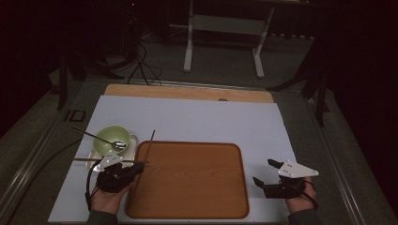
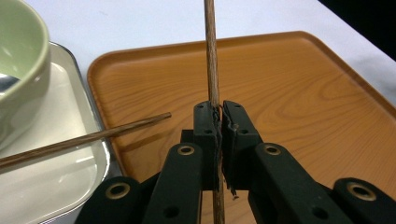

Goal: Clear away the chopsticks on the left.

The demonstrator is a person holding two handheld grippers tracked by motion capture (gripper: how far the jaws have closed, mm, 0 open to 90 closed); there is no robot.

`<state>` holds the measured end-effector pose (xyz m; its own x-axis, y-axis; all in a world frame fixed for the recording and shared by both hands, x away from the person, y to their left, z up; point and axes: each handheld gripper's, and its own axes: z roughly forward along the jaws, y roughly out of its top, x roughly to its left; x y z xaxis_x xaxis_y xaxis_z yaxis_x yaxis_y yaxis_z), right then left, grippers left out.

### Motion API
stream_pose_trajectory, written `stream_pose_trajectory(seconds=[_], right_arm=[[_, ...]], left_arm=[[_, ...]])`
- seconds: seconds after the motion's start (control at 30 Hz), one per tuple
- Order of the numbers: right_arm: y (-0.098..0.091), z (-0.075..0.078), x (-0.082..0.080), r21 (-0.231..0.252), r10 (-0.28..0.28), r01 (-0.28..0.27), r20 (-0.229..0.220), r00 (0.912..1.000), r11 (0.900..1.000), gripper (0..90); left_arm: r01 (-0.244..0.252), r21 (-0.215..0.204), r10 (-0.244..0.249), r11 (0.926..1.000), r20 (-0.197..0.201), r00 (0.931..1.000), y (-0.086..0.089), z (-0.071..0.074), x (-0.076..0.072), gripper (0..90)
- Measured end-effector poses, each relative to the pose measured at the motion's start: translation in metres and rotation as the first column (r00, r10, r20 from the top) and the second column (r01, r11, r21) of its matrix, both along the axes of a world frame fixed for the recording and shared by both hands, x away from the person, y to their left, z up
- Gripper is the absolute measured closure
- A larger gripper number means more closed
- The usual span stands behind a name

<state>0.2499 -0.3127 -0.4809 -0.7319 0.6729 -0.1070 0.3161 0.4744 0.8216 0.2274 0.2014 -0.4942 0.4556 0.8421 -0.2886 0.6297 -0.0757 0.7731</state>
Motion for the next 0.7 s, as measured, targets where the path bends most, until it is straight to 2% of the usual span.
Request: stream_pose_trajectory(seconds=[0.27,0.3,0.57,0.7], right_arm=[[0.000,0.000,0.000,0.001,0.001,-0.001,-0.002,1.0000,1.0000,14.4],[0.000,0.000,0.000,0.000,0.002,-0.002,-0.002,1.0000,1.0000,14.4],[0.000,0.000,0.000,0.001,0.002,-0.002,-0.003,1.0000,1.0000,14.4],[0.000,0.000,0.000,0.001,0.002,-0.002,-0.001,1.0000,1.0000,14.4]], left_arm=[[-0.007,0.051,0.008,0.9987,-0.032,0.9995,-0.007,-0.010,0.007,85.5],[-0.013,0.063,0.016,0.9980,-0.049,0.9986,-0.007,-0.013,0.010,85.5],[-0.010,0.102,0.022,0.9948,-0.117,0.9929,-0.012,-0.026,0.018,84.7],[0.002,0.119,0.014,0.9929,-0.133,0.9910,-0.015,-0.030,0.020,84.7]])
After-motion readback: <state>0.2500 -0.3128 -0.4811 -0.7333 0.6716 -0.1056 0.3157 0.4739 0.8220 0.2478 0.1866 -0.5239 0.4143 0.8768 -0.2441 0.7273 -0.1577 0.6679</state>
